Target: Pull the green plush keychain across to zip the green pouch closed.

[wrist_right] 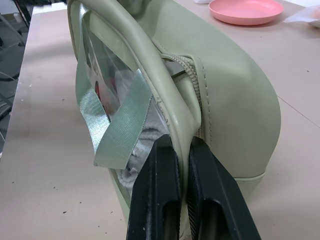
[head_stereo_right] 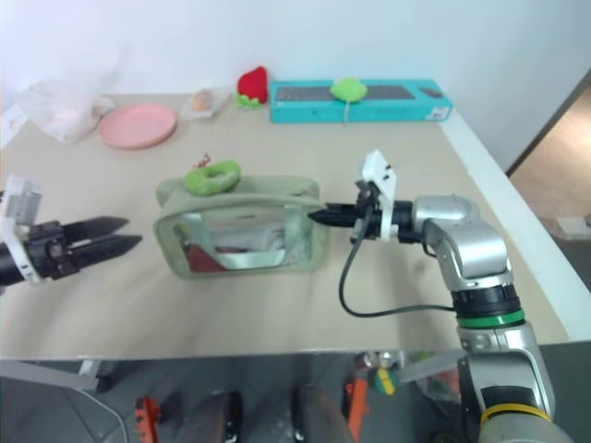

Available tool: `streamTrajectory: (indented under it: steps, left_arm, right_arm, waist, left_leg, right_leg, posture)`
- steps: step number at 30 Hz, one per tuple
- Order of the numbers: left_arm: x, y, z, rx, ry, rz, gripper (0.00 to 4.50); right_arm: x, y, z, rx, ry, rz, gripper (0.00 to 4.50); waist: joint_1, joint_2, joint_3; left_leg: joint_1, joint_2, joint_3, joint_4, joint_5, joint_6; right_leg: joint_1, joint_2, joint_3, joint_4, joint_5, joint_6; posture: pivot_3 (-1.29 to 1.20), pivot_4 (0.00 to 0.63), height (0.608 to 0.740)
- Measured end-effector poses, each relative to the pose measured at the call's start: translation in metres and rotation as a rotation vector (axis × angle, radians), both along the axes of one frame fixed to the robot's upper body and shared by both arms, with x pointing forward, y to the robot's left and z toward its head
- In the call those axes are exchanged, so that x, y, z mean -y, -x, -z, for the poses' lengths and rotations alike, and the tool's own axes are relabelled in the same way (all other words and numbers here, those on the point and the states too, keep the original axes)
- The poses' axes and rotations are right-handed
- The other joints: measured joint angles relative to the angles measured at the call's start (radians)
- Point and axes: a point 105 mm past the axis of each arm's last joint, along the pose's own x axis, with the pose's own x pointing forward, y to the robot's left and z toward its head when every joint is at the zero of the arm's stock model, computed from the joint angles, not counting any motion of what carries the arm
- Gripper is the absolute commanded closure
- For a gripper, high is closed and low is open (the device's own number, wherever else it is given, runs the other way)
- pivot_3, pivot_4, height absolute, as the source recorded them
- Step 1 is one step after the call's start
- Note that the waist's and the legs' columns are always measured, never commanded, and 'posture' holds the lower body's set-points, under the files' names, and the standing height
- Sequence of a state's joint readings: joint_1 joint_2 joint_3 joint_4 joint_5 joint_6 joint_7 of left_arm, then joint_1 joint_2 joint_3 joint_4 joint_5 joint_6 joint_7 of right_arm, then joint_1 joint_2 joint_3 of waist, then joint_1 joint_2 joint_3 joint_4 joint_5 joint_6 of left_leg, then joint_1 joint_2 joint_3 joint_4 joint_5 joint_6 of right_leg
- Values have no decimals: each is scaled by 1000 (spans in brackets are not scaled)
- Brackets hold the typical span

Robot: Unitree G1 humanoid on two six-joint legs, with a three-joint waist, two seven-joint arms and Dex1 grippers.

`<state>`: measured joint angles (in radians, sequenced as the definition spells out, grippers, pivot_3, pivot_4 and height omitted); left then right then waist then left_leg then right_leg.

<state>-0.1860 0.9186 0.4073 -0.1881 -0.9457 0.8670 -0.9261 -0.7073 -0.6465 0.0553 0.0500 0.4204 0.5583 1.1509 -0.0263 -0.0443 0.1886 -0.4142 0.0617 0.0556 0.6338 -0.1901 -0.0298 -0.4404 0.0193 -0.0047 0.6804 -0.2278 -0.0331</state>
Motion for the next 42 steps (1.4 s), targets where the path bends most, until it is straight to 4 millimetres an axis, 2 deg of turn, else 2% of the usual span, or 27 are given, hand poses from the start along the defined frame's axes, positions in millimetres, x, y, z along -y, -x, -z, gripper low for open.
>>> streamTrajectory:
  steps: [7, 10, 12, 18, 19, 20, 28, 32, 35, 38, 40, 42]
  left_arm:
    - [31, -9, -1, 35, 18, 103, 450]
    - [39, -16, -6, 75, 31, 116, 1236]
    - [40, -17, -9, 85, 39, 119, 1951]
    - [38, -16, -3, 77, 24, 118, 4015]
    - [37, -17, -2, 84, 9, 110, 4236]
    - [37, -17, -1, 86, 1, 106, 4236]
    - [40, -19, 0, 108, -36, 108, 4284]
    - [42, -19, 0, 113, -38, 111, 4284]
    - [43, -19, 0, 119, -42, 112, 4284]
    - [42, -19, 0, 123, -46, 110, 4284]
    - [43, -20, 0, 126, -49, 111, 4284]
    - [44, -20, 0, 127, -52, 115, 4284]
  right_arm:
    - [0, 1, 0, -3, 3, 1, 4500]
    - [0, 1, 0, -3, 3, 2, 4500]
    - [0, 1, 0, -4, 2, 2, 4500]
    - [1, 1, 0, -5, 4, 6, 4500]
    - [1, 1, 0, -5, 3, 7, 4500]
    - [1, 1, 0, -4, 3, 8, 4500]
    - [13, -1, 7, -68, -10, 55, 1738]
    - [26, 3, -4, -68, -54, 70, 470]
    - [38, 7, -33, -23, -146, 73, 470]
    - [39, 10, -75, 85, -230, 42, 470]
    - [31, 11, -104, 180, -260, 12, 470]
    - [13, 7, -114, 241, -239, -29, 470]
  waist:
    - [0, 0, 0]
    - [0, 0, 0]
    - [-1, 0, 0]
    - [0, 0, 0]
    - [0, 0, 0]
    - [0, 0, 0]
    - [4, 0, 0]
    - [6, 0, 0]
    - [6, 0, 0]
    - [5, 0, 0]
    - [5, 0, 0]
    - [5, 0, 0]
  left_leg:
    - [0, -2, 0, 0, 0, 0]
    - [0, -2, 0, 0, 0, 0]
    - [0, -2, 0, 0, 0, 0]
    - [0, -2, -1, 0, 0, 0]
    - [0, -2, -1, 0, 0, 0]
    - [0, -2, 0, 0, 0, 0]
    - [-1, -3, 0, 0, 0, 0]
    - [-1, -4, 0, 0, 0, 0]
    - [-1, -6, 0, 1, 0, 0]
    - [0, -6, 0, 1, 0, 0]
    - [0, -6, -1, 1, 0, 0]
    - [1, -6, -1, 1, 0, 0]
  right_leg:
    - [0, 1, 0, 0, 0, 0]
    - [0, 1, 0, 0, 0, 0]
    - [0, 1, 0, 0, 0, 0]
    - [0, 1, 0, 0, 0, 0]
    - [0, 1, 0, 0, 0, 0]
    - [0, 0, 0, 0, 0, 1]
    - [0, -1, 0, 0, 0, 1]
    - [1, -2, 0, 0, 0, 1]
    - [1, -3, 0, 0, 0, 2]
    - [1, -2, 1, 0, 1, 2]
    - [1, -2, 0, 0, 1, 2]
    - [2, -2, 0, 0, 1, 2]
  posture:
    - [0, 150, 740]
    - [0, 150, 740]
    - [0, 150, 740]
    - [0, 150, 740]
    - [0, 150, 740]
    - [0, 150, 740]
    - [0, 150, 740]
    - [0, 150, 740]
    - [0, 150, 740]
    - [0, 150, 740]
    - [0, 150, 740]
    - [0, 150, 740]
